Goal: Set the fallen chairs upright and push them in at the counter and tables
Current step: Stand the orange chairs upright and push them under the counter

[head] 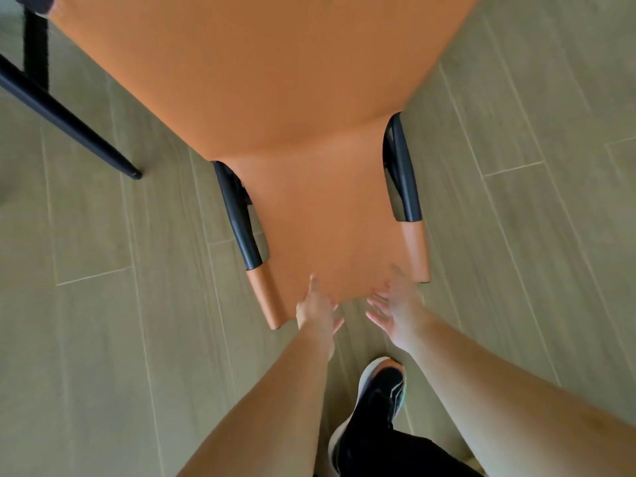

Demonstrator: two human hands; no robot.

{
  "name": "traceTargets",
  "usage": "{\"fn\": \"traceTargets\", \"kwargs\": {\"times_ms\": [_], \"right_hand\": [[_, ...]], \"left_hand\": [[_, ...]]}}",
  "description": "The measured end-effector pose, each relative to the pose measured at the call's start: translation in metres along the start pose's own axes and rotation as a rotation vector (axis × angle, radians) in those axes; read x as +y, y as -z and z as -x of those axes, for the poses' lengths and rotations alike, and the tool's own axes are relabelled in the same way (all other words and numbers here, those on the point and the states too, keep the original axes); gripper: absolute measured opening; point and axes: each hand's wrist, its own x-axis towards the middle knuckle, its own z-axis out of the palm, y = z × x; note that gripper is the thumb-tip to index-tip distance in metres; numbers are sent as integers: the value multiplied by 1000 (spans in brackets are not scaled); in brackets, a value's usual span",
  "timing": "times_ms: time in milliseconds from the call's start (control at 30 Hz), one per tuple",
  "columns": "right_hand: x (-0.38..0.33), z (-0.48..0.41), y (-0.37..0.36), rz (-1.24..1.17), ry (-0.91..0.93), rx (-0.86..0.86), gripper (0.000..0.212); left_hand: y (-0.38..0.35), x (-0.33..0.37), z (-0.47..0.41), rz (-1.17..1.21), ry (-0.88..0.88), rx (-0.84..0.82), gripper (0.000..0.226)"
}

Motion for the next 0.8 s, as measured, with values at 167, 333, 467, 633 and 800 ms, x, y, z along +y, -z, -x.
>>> {"fn": "traceTargets", "kwargs": {"times_ms": [167, 333, 467, 633, 800], "right_hand": [[36, -98, -7, -106, -27, -47, 44], [67, -158, -13, -123, -55, -36, 42], [81, -185, -22, -131, -34, -47, 51], [80, -210, -30, -122, -37, 6, 63], [78, -222, -37, -140, -43, 47, 66]], "left_hand": [[-15, -42, -94, 224, 101, -34, 38], [-20, -75, -156, 433, 187, -106, 59], [-19, -88, -188, 624, 274, -167, 74], [-27, -91, -199, 698, 328, -56, 84], [-33, -85, -201, 856, 362, -46, 91]]}}
